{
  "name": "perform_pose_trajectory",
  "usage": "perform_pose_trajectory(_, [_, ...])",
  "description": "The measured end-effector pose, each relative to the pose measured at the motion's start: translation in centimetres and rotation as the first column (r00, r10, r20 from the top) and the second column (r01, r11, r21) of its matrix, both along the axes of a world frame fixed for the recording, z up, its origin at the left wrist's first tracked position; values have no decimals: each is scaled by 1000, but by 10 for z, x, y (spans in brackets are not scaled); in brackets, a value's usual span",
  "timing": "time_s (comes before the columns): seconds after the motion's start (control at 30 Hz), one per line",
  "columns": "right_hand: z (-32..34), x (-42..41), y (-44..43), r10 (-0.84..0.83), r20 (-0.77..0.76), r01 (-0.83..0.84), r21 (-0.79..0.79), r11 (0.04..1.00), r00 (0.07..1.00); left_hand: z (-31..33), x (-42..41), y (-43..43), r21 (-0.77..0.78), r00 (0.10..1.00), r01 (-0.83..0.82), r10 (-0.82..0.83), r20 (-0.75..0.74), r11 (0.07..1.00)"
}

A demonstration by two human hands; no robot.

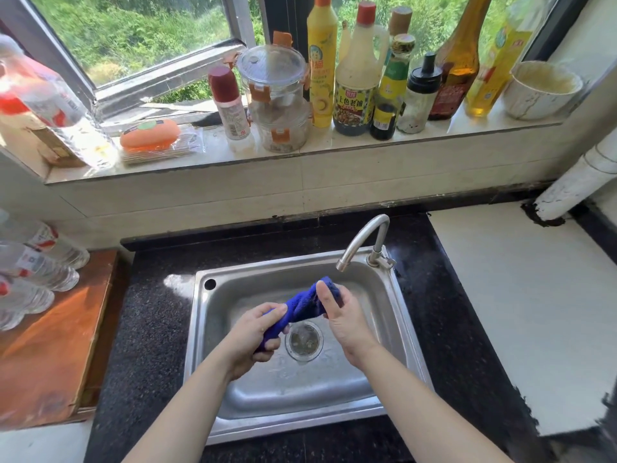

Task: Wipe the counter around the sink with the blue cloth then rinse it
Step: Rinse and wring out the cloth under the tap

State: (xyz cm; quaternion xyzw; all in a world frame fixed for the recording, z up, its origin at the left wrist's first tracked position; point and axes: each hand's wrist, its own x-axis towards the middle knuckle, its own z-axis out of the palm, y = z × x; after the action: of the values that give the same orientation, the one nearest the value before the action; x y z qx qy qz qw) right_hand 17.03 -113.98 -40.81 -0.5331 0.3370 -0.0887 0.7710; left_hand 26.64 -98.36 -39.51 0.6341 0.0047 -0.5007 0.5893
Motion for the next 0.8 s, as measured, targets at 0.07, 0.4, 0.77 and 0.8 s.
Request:
perform_pose_trajectory(0.07, [2,5,3,-115,-24,116,43,992,993,-1,-7,-3,-13,996,94,-94,-10,996])
perform_pose_trajectory(0.4, [1,37,1,-362,-189,401,243,883,913,-12,-12,-7,329,730,423,-533,429,844])
perform_pose_trajectory(0.77, [-14,39,-1,-332,-325,424,271,864,885,-25,-28,-3,305,765,357,-464,446,883])
perform_pose_trajectory(0.8, [-15,40,-2,-341,-295,428,311,849,892,-24,-29,-4,251,844,285,-366,392,925])
